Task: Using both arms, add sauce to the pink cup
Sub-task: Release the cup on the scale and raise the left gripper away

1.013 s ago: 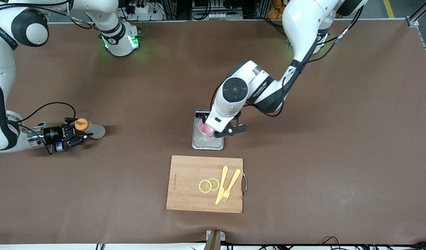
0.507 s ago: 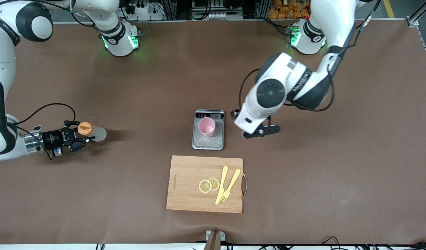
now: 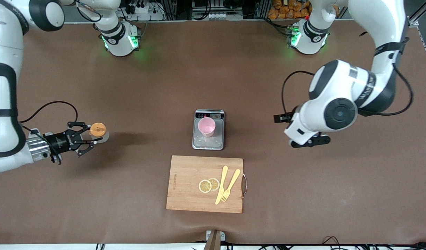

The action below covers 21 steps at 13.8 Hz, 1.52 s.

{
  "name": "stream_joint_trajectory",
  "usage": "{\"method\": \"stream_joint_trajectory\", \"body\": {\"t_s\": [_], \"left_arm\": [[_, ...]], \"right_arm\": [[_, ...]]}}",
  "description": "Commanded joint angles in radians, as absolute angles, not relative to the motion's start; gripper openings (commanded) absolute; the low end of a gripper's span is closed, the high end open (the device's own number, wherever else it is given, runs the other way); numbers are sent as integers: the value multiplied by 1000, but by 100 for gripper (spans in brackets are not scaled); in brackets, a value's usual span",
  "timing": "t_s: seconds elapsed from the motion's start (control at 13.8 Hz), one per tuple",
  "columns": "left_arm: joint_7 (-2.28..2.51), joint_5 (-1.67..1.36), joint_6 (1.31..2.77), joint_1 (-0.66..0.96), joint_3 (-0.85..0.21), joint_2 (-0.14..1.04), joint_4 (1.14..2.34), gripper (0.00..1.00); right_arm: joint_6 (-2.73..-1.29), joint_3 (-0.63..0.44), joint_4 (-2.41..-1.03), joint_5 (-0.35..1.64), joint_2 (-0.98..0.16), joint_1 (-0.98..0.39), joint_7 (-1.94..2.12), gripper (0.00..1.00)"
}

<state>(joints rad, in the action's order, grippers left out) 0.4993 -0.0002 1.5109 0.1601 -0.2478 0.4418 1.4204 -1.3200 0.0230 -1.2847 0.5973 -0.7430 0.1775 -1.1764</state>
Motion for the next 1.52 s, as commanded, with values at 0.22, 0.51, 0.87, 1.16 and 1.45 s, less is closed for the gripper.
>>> {"method": "stream_joint_trajectory", "body": {"t_s": [0.22, 0.51, 0.87, 1.16, 1.45], "left_arm": [[424, 84, 1470, 129, -250, 341, 1459, 100], [224, 81, 1466, 103, -174, 207, 1514, 100], [32, 26, 1451, 107, -55, 29, 1566, 100], [-26, 26, 1417, 106, -55, -31, 1562, 100], [-43, 9, 1411, 89, -55, -31, 1555, 100]], "right_arm": [[-1307, 17, -1198, 569, -710, 45, -1469, 49], [-1345, 8, -1151, 566, -712, -75, -1655, 46], [-1400, 9, -1138, 505, -712, -179, -1794, 45], [-1416, 9, -1131, 416, -712, -268, -1896, 43], [-1420, 9, -1124, 285, -712, -373, -2015, 43]]}}
